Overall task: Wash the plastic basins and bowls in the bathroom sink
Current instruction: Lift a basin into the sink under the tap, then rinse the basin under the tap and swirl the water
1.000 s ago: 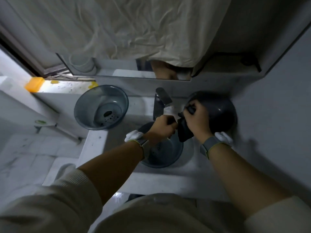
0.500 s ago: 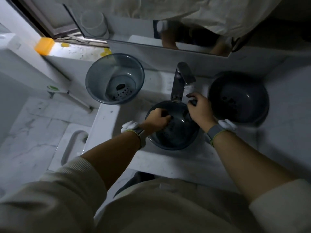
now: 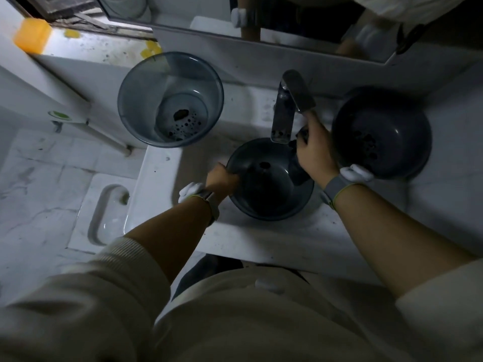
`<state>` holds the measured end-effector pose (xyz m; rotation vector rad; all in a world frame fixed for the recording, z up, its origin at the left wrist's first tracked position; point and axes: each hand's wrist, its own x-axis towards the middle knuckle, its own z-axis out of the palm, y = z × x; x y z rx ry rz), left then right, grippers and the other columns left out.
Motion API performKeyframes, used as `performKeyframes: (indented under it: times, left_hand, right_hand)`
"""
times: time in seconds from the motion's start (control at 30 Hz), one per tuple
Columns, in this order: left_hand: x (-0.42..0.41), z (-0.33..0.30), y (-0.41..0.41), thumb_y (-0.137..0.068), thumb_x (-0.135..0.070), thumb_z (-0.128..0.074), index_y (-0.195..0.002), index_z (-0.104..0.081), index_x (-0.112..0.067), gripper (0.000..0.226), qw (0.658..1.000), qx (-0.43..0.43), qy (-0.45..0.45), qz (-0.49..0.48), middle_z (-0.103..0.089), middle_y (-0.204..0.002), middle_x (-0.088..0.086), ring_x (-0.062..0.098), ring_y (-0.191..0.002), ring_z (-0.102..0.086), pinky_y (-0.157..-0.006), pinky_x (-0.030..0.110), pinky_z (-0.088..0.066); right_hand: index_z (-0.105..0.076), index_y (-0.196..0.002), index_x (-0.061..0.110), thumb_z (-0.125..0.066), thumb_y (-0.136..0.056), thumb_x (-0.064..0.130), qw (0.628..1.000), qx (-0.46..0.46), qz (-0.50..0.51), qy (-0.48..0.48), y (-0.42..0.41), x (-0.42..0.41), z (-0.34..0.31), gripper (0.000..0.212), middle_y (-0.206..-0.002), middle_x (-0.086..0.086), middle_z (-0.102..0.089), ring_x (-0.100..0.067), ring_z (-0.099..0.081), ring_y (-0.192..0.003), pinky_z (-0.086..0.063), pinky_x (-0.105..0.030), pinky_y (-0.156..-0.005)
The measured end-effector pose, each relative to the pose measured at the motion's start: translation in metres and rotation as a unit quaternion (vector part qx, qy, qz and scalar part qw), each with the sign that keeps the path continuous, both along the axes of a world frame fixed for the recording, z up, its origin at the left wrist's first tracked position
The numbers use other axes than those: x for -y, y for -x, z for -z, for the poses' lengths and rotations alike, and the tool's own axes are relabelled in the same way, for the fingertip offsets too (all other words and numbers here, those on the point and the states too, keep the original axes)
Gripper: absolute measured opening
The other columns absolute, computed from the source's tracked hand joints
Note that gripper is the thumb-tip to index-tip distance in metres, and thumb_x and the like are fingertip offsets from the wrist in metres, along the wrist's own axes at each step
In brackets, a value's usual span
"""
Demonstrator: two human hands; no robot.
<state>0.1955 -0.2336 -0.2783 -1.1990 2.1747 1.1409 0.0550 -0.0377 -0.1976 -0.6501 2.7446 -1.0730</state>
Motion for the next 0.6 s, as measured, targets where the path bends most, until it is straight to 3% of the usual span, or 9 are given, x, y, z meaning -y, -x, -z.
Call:
performKeyframes:
  times: [0.1,0.17,0.27,0.4,0.5,0.6]
  left_hand:
    - [-0.002,0.009,-0.004,-0.104,-0.024,-0.066,-0.128,-0.062,0.003,0.036,0.985,0.020,-0.148,-0.089,-0.072,-0.112,0.024,0.042,-0.091,-0.078,-0.083,0.055,-0.068]
    - [-0.006,0.012,-0.008,-0.108,-0.015,-0.060,-0.135,-0.061,0.003,0.032,0.967,0.006,-0.216,-0.133,-0.072,-0.109,0.025,0.042,-0.082,-0.077,-0.072,0.054,-0.069]
    - [-0.008,0.009,-0.011,-0.112,-0.009,-0.050,-0.147,-0.055,-0.008,0.035,0.942,-0.023,-0.291,-0.163,-0.069,-0.122,0.025,0.043,-0.088,-0.076,-0.058,0.051,-0.068]
    - [-0.008,0.005,-0.014,-0.111,-0.005,-0.048,-0.159,-0.043,-0.029,0.054,0.936,-0.053,-0.314,-0.152,-0.063,-0.128,0.018,0.049,-0.103,-0.073,-0.065,0.055,-0.069]
    - [-0.009,-0.001,-0.017,-0.105,0.001,-0.055,-0.158,-0.042,-0.033,0.064,0.938,-0.093,-0.304,-0.136,-0.064,-0.131,0.013,0.044,-0.107,-0.073,-0.076,0.063,-0.067]
    - [-0.010,-0.006,-0.021,-0.102,0.001,-0.057,-0.151,-0.045,-0.038,0.064,0.937,-0.127,-0.297,-0.135,-0.064,-0.131,0.005,0.034,-0.101,-0.073,-0.066,0.056,-0.068]
  right_hand:
    - [-0.040,-0.149,0.022,-0.047,-0.099,0.006,0.999,-0.019,-0.006,-0.042,0.003,-0.002,-0.001,0.053,-0.114,-0.019,-0.057,-0.038,-0.060,-0.097,-0.051,-0.044,-0.076]
    - [-0.038,-0.148,0.020,-0.046,-0.099,0.008,0.997,-0.039,-0.024,-0.067,0.008,-0.002,-0.005,0.051,-0.116,-0.020,-0.053,-0.040,-0.058,-0.095,-0.049,-0.043,-0.074]
    - [-0.032,-0.151,0.023,-0.046,-0.099,0.008,0.995,-0.038,-0.029,-0.088,0.018,0.004,-0.011,0.056,-0.117,-0.019,-0.050,-0.042,-0.057,-0.088,-0.052,-0.052,-0.074]
    - [-0.031,-0.149,0.023,-0.047,-0.097,0.008,0.995,-0.040,-0.029,-0.089,0.018,0.004,-0.012,0.057,-0.114,-0.018,-0.050,-0.041,-0.057,-0.086,-0.053,-0.054,-0.073]
    - [-0.033,-0.146,0.023,-0.048,-0.094,0.008,0.997,-0.060,-0.017,-0.049,0.013,0.001,-0.011,0.055,-0.113,-0.016,-0.051,-0.037,-0.058,-0.092,-0.053,-0.051,-0.077]
    - [-0.036,-0.143,0.022,-0.052,-0.092,0.009,0.996,-0.083,0.014,-0.017,0.009,-0.002,-0.008,0.056,-0.121,-0.015,-0.053,-0.033,-0.059,-0.100,-0.053,-0.039,-0.083]
